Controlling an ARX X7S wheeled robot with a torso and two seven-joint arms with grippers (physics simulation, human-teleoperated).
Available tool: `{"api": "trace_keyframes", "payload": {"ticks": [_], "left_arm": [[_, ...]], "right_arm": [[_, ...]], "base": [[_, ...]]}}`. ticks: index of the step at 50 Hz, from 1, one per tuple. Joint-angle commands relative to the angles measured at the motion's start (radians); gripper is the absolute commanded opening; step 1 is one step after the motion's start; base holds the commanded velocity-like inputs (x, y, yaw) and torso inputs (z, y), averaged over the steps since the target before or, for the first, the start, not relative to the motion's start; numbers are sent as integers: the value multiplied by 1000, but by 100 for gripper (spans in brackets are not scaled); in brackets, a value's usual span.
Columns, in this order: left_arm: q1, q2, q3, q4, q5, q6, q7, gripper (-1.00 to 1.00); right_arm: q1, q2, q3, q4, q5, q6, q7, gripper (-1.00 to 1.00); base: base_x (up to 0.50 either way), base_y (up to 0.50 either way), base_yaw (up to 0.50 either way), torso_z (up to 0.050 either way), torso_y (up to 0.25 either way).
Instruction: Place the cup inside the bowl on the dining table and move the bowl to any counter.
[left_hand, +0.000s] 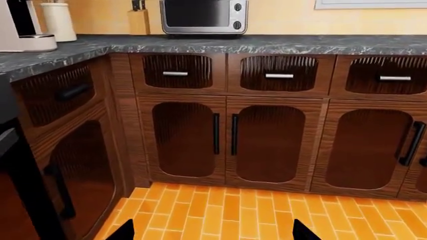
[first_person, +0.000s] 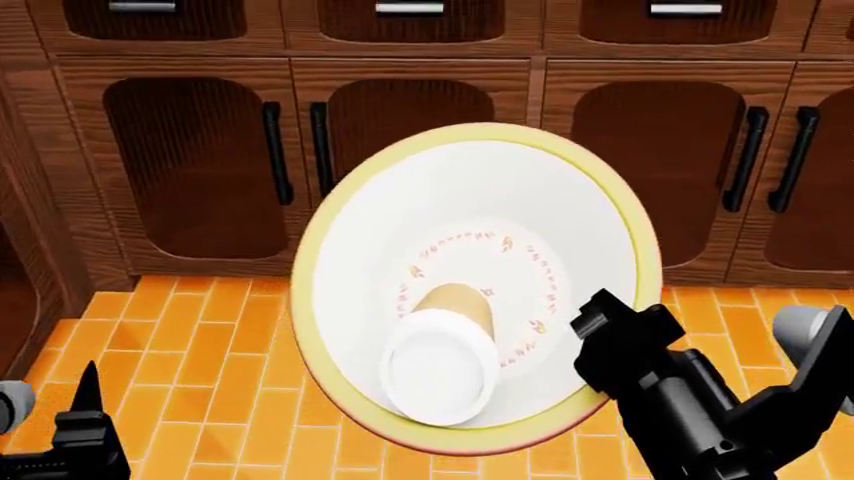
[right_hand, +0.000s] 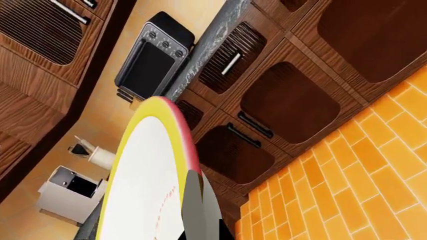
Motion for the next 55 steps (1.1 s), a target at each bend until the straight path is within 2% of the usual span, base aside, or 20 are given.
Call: {"api": "trace_keyframes", "payload": {"ticks": [1, 38, 55], "left_arm": [[2, 4, -9, -2, -2, 11, 6, 100], [9, -11, -19, 16, -21, 12, -1, 100], [0, -5, -6, 8, -16, 13, -9, 100]], "right_arm": [[7, -3, 3, -4, 1, -11, -22, -100], [98, -19, 6, 40, 80, -32, 11, -100], [85, -16, -2, 43, 80, -37, -11, -100]], "base": [[501, -248, 0, 0, 0], [501, -255, 0, 0, 2], [500, -31, 0, 1, 1]]}}
